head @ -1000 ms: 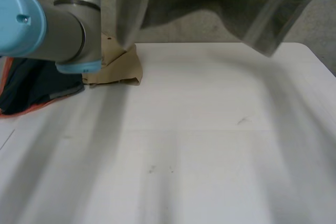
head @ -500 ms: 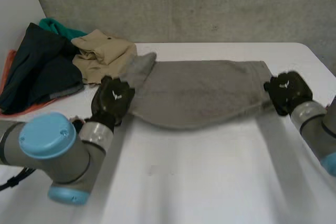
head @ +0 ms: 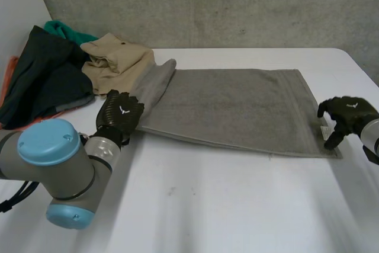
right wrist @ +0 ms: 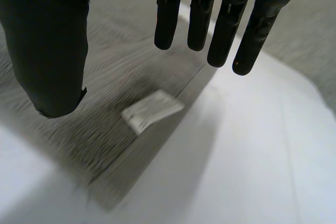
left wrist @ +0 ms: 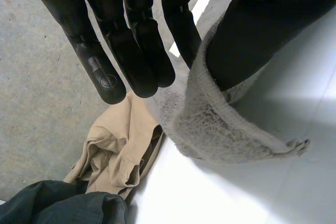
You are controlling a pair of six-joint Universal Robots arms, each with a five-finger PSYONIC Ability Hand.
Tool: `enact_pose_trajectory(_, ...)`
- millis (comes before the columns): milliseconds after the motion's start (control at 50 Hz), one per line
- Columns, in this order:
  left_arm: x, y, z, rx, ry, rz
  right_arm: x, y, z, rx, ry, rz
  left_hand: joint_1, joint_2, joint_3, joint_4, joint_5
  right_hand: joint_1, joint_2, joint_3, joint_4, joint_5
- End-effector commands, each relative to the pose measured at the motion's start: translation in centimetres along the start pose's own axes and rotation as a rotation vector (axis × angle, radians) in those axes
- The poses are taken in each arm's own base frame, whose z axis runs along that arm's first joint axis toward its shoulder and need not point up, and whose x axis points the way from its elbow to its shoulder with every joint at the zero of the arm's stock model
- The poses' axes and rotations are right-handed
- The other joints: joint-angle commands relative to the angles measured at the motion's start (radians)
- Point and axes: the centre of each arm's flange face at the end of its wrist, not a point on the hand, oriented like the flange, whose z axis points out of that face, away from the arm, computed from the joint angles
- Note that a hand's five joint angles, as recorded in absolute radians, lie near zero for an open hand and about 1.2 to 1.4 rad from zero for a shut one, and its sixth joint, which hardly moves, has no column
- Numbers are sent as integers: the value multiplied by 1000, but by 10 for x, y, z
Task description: Fold the laundry.
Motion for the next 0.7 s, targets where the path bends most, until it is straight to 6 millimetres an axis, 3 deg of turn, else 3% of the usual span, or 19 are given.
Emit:
enact_pose_trajectory(20,-1,3,13,-1,-12,3,-7,10,-8,-92,-66,-23,234,196,200,194,240,59,34,36,36,38)
enact_pose_trajectory(200,-22,-19,36,70,-79,-2,-17,11,-23,-74,-104,13,234,196,200,194,240,44,19,21,21,24)
enact_pose_trajectory(420,-41,-39,65,88,-90,-73,-43,4,-19,5,-118,96,234,196,200,194,240,41,16,19,19,21)
enact_pose_trajectory(700,-39,-32,74,77,-87,-84,-40,14,-7,-2,-47,-74,234,196,200,194,240,167,142,145,145,147)
